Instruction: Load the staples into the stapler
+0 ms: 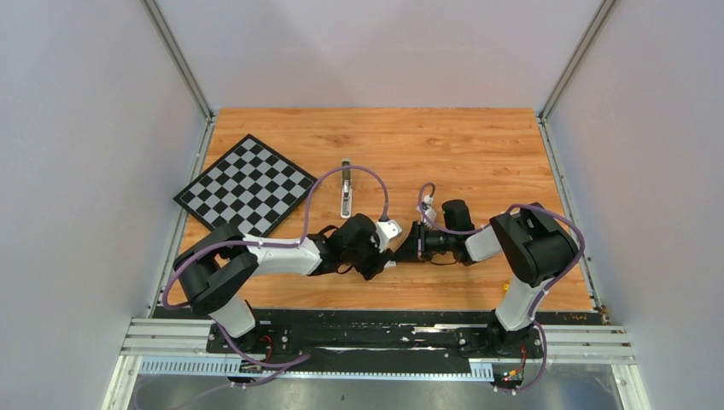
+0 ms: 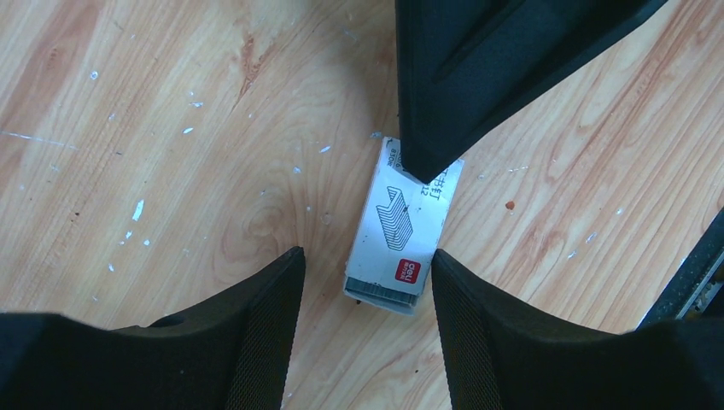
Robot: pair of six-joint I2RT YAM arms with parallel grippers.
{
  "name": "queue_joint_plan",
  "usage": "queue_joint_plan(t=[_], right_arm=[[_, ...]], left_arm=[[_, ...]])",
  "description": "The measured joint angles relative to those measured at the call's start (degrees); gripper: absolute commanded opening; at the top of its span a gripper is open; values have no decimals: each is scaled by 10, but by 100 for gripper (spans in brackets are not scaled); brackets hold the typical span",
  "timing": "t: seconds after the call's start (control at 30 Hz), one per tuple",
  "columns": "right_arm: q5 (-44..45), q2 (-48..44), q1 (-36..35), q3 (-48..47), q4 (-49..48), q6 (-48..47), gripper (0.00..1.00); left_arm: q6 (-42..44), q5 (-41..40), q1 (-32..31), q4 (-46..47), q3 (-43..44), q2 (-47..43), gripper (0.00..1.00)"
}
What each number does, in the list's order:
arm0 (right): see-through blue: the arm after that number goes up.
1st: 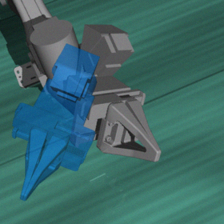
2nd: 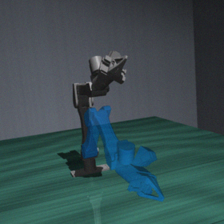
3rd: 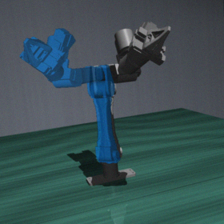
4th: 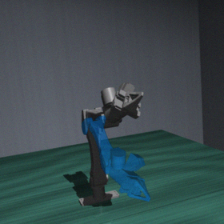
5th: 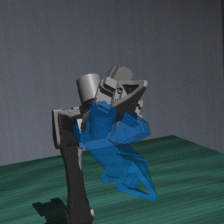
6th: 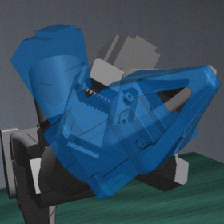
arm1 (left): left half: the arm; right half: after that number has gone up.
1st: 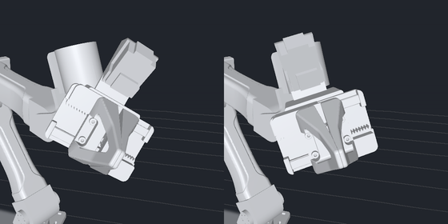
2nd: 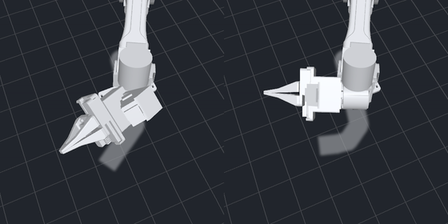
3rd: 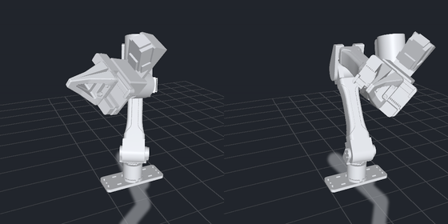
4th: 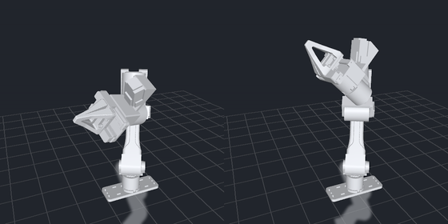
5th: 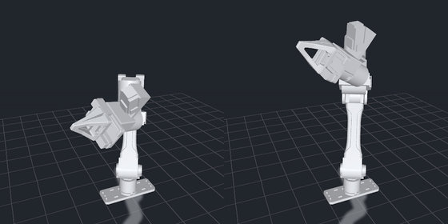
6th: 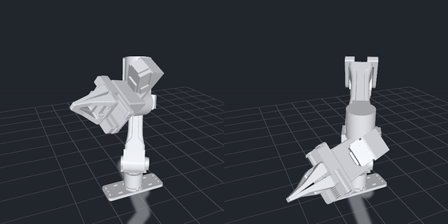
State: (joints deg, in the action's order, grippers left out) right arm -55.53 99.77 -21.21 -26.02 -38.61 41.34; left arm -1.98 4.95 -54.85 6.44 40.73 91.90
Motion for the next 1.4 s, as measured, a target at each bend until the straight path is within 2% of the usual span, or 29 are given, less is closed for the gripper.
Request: queue_joint_plan(t=[0.53, 0.97, 1.4], right_arm=[[-26, 37, 0, 0, -75, 42, 20], [-36, 66, 0, 0, -122, 75, 22], [-37, 66, -5, 0, -129, 87, 23]], left_arm=[[1, 19, 0, 14, 9, 15, 48], [-1, 33, 0, 25, 11, 21, 45], [-2, 36, 0, 30, 11, 24, 43]])
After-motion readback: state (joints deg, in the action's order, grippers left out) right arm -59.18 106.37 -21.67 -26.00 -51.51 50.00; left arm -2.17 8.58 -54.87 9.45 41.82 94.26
